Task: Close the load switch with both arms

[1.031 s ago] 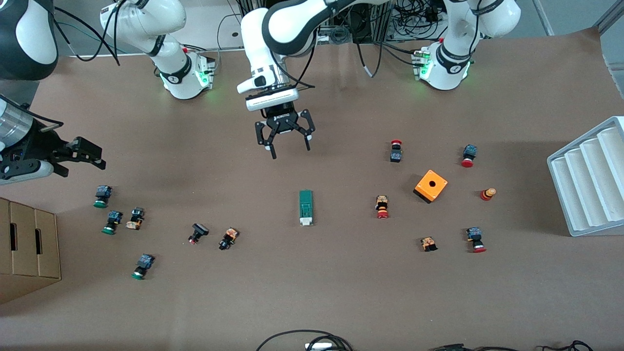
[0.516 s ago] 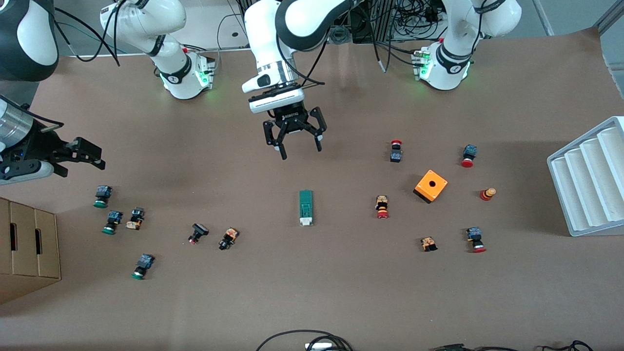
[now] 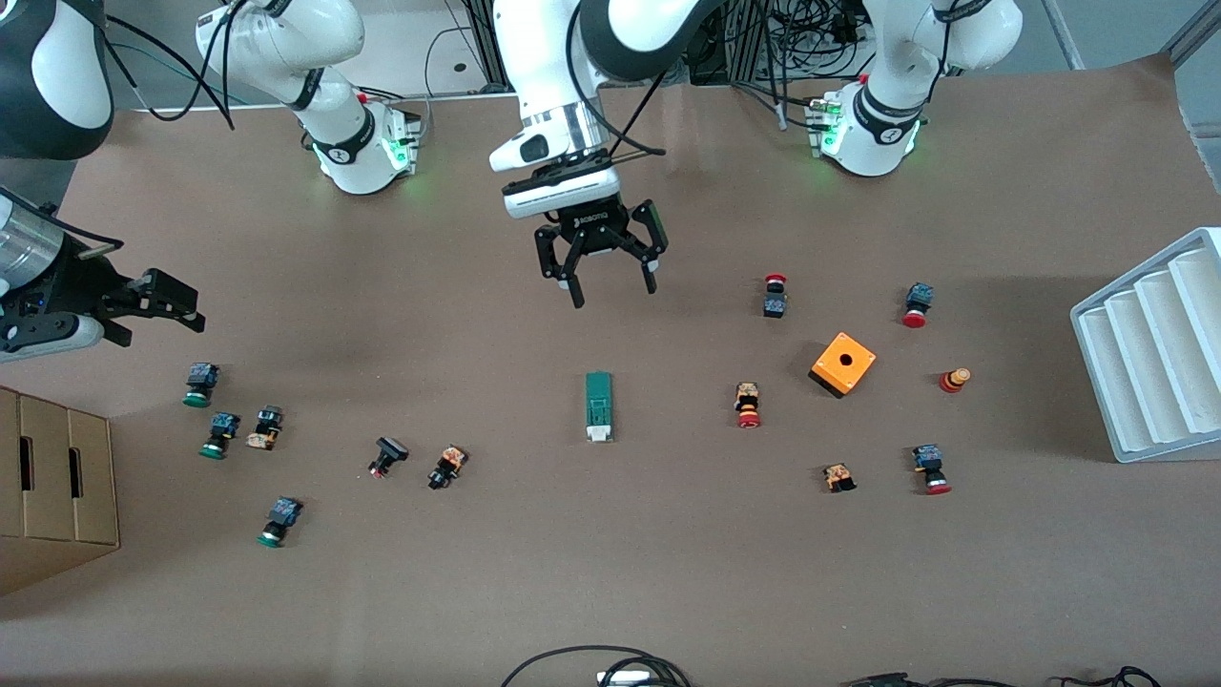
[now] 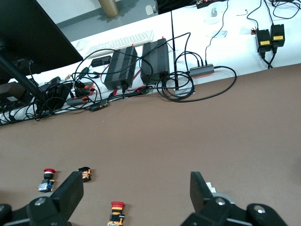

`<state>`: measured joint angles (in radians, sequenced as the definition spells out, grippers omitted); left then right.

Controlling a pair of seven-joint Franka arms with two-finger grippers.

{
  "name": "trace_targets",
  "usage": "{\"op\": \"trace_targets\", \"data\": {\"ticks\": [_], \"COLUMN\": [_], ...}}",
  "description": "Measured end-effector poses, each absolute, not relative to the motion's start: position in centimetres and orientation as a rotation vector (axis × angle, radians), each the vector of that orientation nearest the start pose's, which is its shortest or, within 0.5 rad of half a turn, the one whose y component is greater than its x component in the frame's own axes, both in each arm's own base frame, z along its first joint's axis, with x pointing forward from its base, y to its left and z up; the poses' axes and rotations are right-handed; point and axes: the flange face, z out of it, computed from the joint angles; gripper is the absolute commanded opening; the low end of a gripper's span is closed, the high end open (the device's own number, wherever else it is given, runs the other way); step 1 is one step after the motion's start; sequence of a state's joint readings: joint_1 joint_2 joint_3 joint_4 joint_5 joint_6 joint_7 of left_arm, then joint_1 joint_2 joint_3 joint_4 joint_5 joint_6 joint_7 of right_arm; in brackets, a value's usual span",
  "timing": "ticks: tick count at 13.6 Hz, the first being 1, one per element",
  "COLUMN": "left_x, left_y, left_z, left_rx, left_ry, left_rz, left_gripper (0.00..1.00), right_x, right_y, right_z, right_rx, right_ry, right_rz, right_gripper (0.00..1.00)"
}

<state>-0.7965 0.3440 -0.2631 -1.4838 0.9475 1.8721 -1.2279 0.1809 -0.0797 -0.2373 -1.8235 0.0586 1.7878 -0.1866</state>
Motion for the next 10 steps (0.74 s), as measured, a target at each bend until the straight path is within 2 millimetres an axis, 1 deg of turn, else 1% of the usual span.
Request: {"op": "trace_targets", "data": {"ticks": [3,5,8,10], "left_x": [42.4,43.4,44.9,46.5], "left_y": [-51.1,-49.0,-46.4,-43.9], "left_z": [55.8,58.2,60.4,61.7], "left_rx": [-2.717,-2.754,-2.822,-2.874], "left_ry": [0.132,0.140,0.147,0.171], "left_rz": [-1.000,-0.962,-0.921,-0.862], "left_gripper": [1.00,1.00,1.00,1.00], "right_x": [54.2,54.2,54.2,54.2], "right_y": [-3.0,-3.0,-3.0,-3.0], "right_z": [56.6,56.6,56.6,56.6], "right_rx": [-3.064,-3.064,-3.064,-3.064], "right_ry": [-0.183,-0.184,-0.184,-0.184], "right_rz": [-0.078,-0.078,-0.078,-0.078], "right_gripper": [1.00,1.00,1.00,1.00]}}
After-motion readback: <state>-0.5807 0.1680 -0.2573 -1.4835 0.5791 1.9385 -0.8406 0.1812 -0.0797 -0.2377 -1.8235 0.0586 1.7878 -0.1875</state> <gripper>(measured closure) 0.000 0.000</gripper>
